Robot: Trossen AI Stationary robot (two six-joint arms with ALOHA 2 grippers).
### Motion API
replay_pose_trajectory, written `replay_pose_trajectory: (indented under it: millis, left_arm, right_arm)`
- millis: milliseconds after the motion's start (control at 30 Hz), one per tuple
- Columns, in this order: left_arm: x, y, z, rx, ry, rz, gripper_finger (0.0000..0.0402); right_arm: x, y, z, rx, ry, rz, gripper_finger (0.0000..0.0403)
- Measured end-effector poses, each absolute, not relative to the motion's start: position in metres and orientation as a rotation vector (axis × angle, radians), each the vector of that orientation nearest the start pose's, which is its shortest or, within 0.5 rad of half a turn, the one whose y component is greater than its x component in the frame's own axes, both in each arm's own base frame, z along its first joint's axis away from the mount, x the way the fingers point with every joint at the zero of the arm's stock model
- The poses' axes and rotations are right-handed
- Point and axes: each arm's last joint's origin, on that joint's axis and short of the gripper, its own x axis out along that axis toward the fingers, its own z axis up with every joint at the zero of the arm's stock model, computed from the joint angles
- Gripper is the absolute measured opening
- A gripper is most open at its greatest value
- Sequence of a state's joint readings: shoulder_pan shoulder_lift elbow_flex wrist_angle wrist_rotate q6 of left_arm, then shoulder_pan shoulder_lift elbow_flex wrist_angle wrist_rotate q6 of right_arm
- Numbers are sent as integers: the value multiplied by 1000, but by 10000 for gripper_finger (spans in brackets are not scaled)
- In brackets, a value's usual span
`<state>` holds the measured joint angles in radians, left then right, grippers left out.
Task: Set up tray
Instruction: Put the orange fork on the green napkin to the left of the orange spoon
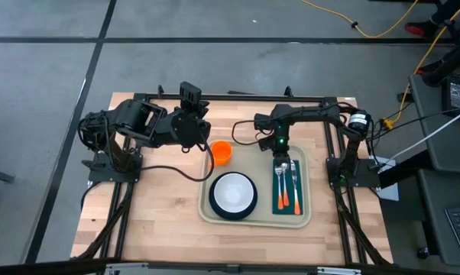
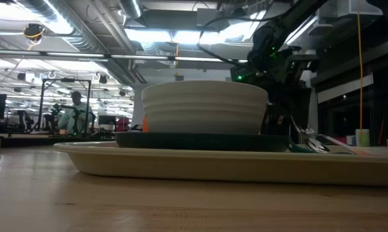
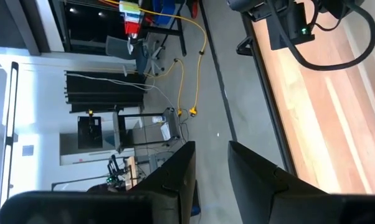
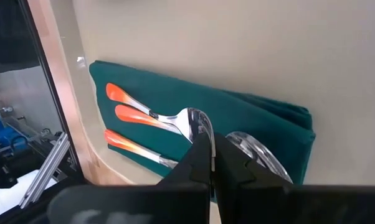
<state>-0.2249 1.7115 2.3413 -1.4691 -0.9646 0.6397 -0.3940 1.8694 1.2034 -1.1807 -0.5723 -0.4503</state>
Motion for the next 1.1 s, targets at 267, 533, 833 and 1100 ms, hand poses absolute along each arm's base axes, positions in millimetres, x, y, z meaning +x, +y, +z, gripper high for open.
replay_pose_trajectory:
  millis: [267,533,833,1100]
  left_arm:
    - [275,-38,495,1063,926,458,88]
    - [275,-38,495,1062,924,459,88]
    - [275,-38,496,1061,923,461,88]
    - [275,-37,496,1058,926,464,88]
  right_arm:
    - [291,-99,162,481,1481,480,4]
    - [295,-101,161,474,1450,464,4]
    - [295,-101,161,462,1446,472,4]
    - [294,-99,162,545,1426,509,4]
